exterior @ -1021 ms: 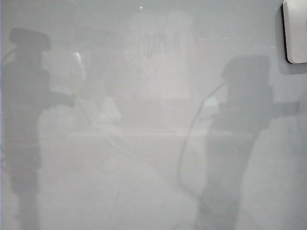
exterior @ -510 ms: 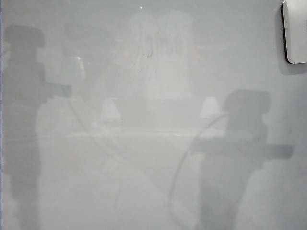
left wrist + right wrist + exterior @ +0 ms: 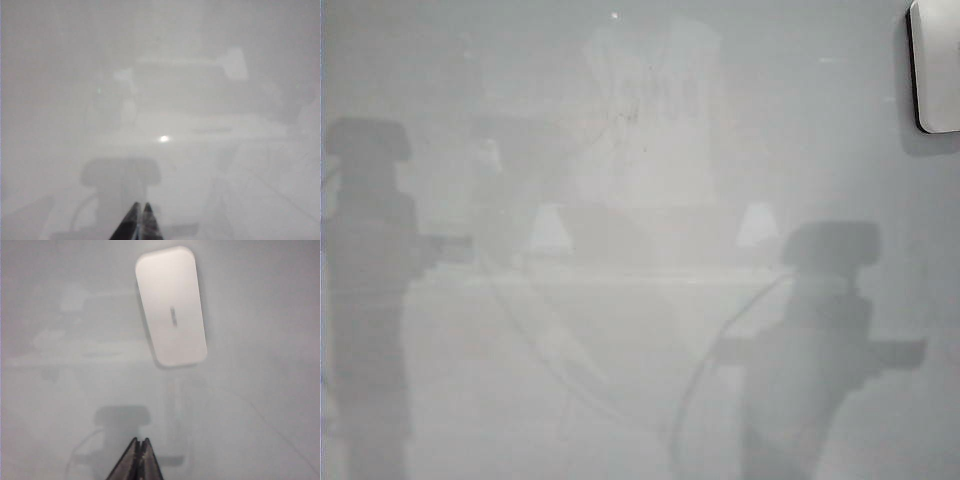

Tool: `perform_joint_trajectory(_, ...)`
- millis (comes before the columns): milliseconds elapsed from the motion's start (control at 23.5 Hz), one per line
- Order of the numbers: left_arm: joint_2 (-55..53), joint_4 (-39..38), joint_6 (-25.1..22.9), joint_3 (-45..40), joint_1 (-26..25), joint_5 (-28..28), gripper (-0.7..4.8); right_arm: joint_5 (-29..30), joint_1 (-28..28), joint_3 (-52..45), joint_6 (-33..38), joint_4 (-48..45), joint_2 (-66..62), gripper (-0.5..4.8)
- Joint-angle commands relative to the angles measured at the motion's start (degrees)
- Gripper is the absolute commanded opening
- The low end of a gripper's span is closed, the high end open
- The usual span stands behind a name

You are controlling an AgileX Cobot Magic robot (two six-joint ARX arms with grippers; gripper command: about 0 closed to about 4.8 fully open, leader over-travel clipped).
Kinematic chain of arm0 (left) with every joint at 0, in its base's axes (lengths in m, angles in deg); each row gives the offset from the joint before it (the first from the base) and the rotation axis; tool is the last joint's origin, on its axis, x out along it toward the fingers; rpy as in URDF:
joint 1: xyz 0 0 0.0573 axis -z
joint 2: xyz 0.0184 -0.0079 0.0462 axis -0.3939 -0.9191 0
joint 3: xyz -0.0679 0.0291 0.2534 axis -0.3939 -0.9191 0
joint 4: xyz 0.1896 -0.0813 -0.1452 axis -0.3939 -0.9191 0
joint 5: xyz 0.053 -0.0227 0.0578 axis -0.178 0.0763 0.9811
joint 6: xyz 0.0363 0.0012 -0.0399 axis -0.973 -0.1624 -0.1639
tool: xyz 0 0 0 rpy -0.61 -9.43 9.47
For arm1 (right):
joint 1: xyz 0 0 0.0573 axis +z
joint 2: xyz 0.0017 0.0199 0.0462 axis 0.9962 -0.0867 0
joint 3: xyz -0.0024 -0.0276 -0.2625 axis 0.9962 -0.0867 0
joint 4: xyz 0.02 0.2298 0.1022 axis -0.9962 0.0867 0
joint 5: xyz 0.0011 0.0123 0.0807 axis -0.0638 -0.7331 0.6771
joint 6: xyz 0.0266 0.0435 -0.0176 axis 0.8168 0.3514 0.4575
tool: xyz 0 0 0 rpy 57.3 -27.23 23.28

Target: Grab the whiteboard eraser that is attached to the surface of the whiteboard and use it to clean the writing on the whiteboard.

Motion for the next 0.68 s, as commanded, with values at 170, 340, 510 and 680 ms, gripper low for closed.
perform_joint_trajectory(170,14.64,-11.76,1.38,-1.31,0.02,0.24,-0.05,0.55,0.0,-1.03,0.22,0.55,0.09,-0.06)
perform_joint_trajectory(340,24.2,-19.04,2.08,-3.37,0.04,4.09,-0.05,1.64,0.02,-3.32,0.7,-1.7,0.11,-0.06)
perform_joint_trajectory(510,23.3,-20.61,2.51,-4.35,-0.09,4.72,-0.05,6.8,0.2,-6.03,5.55,-2.97,-0.11,-0.05)
perform_joint_trajectory(680,23.34,-21.84,2.91,-4.74,0.07,4.68,-0.06,13.03,0.26,-8.09,8.31,-2.95,-0.04,0.29)
